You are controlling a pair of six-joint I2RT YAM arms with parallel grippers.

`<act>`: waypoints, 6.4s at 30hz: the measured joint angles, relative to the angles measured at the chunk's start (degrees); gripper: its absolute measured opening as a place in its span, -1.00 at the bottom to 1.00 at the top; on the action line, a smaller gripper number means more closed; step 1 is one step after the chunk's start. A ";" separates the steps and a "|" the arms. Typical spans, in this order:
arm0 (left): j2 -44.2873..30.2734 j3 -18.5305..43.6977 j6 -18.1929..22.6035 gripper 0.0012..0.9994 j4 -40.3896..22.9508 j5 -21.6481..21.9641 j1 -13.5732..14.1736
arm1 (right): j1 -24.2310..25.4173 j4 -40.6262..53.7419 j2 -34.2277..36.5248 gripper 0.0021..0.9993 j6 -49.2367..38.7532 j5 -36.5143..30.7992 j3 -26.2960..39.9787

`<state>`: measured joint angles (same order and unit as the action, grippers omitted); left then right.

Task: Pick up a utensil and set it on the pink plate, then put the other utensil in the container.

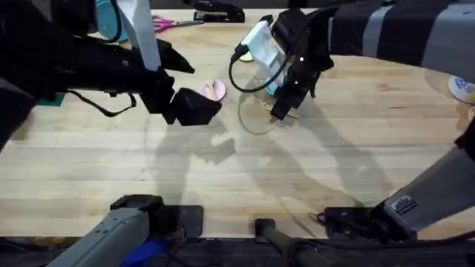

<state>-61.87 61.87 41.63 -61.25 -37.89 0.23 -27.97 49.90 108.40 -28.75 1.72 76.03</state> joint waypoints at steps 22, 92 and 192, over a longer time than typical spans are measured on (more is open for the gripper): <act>0.00 0.00 0.00 0.99 0.00 0.00 0.00 | 0.00 0.95 0.00 -0.92 -0.01 0.85 0.00; 0.00 0.00 0.02 0.99 0.00 0.00 0.00 | 8.28 -0.89 -12.02 -0.93 0.05 2.55 22.93; 0.00 0.00 0.02 0.99 0.00 0.00 0.00 | 30.47 -76.95 5.73 -0.94 -5.62 58.07 -18.84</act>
<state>-61.87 61.87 41.65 -61.25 -37.89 0.23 2.50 -27.05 114.13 -34.37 59.79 57.19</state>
